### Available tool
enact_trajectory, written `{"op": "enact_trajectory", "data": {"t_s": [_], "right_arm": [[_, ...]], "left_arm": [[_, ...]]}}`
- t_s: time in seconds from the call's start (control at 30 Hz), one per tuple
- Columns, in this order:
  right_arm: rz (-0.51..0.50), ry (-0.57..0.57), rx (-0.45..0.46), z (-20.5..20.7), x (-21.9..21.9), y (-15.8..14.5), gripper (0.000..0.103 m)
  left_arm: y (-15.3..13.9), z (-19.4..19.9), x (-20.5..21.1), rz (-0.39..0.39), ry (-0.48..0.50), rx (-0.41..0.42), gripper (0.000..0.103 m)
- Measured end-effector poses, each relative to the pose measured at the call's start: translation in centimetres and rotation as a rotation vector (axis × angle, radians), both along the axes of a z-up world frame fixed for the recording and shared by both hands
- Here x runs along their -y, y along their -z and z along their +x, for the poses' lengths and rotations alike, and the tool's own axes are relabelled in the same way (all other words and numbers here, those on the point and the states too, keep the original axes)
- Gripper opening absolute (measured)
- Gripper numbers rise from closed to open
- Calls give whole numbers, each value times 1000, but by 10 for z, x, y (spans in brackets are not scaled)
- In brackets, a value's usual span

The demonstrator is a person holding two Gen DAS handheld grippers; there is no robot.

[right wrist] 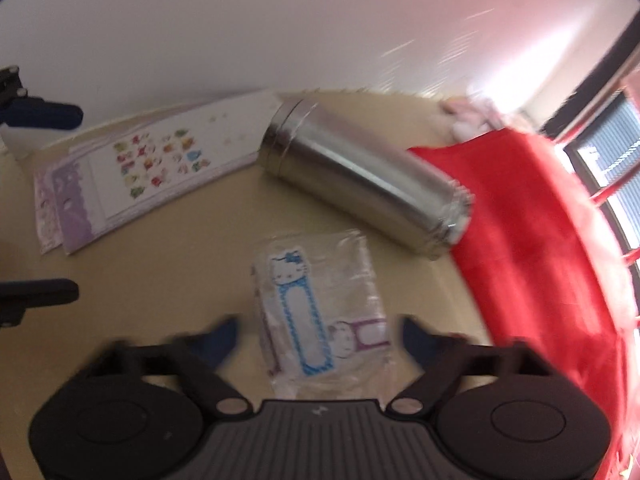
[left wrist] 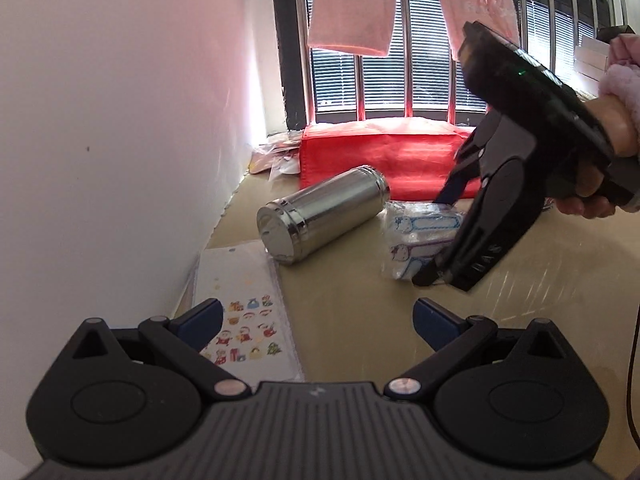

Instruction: Flip cup upright

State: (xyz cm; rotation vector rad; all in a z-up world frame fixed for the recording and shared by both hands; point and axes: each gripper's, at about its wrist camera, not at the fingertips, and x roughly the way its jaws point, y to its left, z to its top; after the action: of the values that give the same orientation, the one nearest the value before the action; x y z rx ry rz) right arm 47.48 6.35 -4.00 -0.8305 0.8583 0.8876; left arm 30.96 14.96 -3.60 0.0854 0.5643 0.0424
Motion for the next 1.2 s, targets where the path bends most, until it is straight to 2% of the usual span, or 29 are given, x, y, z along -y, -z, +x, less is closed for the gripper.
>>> {"op": "enact_trajectory", "data": {"t_s": [0.2, 0.5, 0.73, 0.9, 0.97, 1.0, 1.03, 1.2], "right_arm": [[3, -104, 60, -48, 7, -22, 66], [-29, -203, -5, -137, 10, -23, 66], [-19, -156, -38, -168, 7, -13, 66], [-35, -136, -45, -171, -1, -4, 67], [-36, -116, -41, -170, -1, -3, 75], [-36, -109, -35, -170, 0, -4, 87], [-28, -101, -31, -170, 3, -6, 94], [55, -66, -39, -177, 24, -24, 95]], "left_arm": [[-6, -18, -4, -8, -5, 8, 103], [-12, -77, -7, -10, -12, -8, 103], [-9, -113, -6, -11, 0, -37, 103], [-9, -128, -3, -15, 0, -32, 103], [-12, -132, -2, -18, -4, -21, 103], [-14, -135, -2, -19, -6, -15, 103], [-16, -137, -1, -19, -7, -9, 103], [-21, -142, 5, -15, -12, -6, 103]]}}
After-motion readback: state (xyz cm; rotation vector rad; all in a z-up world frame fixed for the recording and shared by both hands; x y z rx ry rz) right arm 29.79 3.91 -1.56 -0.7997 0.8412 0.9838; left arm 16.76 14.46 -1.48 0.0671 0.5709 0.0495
